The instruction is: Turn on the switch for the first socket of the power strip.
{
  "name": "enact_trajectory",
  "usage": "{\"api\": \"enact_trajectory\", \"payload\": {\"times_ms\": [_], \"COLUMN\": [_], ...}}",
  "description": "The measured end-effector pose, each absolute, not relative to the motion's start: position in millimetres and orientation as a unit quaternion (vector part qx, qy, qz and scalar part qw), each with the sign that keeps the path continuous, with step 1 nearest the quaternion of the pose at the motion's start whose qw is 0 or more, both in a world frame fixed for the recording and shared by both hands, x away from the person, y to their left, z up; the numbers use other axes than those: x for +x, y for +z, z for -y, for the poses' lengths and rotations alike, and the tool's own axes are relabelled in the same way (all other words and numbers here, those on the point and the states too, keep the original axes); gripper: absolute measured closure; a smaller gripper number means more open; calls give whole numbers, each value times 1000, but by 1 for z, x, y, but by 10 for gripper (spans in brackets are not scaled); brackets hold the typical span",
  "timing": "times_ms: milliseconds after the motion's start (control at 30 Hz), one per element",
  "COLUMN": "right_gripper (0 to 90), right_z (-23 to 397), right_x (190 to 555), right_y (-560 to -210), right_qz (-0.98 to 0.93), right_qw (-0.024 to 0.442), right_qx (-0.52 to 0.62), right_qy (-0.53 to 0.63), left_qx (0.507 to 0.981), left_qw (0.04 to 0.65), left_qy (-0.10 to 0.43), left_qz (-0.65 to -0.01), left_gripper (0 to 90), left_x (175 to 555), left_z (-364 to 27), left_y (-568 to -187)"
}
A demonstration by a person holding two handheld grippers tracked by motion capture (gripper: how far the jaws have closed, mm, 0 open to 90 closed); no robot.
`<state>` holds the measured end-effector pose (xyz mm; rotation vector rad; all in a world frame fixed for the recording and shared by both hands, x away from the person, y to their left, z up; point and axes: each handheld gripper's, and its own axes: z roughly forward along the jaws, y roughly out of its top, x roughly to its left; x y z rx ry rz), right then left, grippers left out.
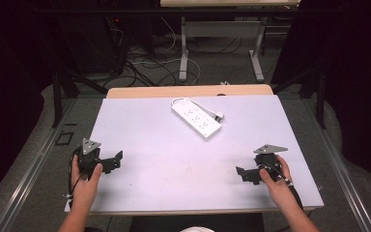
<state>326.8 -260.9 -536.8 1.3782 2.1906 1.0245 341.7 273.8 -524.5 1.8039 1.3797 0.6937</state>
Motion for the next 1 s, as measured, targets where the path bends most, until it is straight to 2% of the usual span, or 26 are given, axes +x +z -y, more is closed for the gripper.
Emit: {"api": "enact_trajectory", "payload": {"times_ms": [167,500,1000], "right_gripper": [12,19,19], "right_z": [270,285,298], "right_x": [329,334,336], "right_y": [-543,-558,-560], "right_qz": [-761,-740,-722], "right_qw": [191,174,183], "right_qx": [503,542,565], "right_qy": [361,359,356], "left_qx": [705,705,705], "left_qw": [374,374,374], "left_qy": [272,272,270], "left_qz": [-538,-539,-538], "left_gripper": [1,1,1], "left_x": [342,342,343], "left_z": [-275,-275,-275], "left_y": [-525,-525,-526]}}
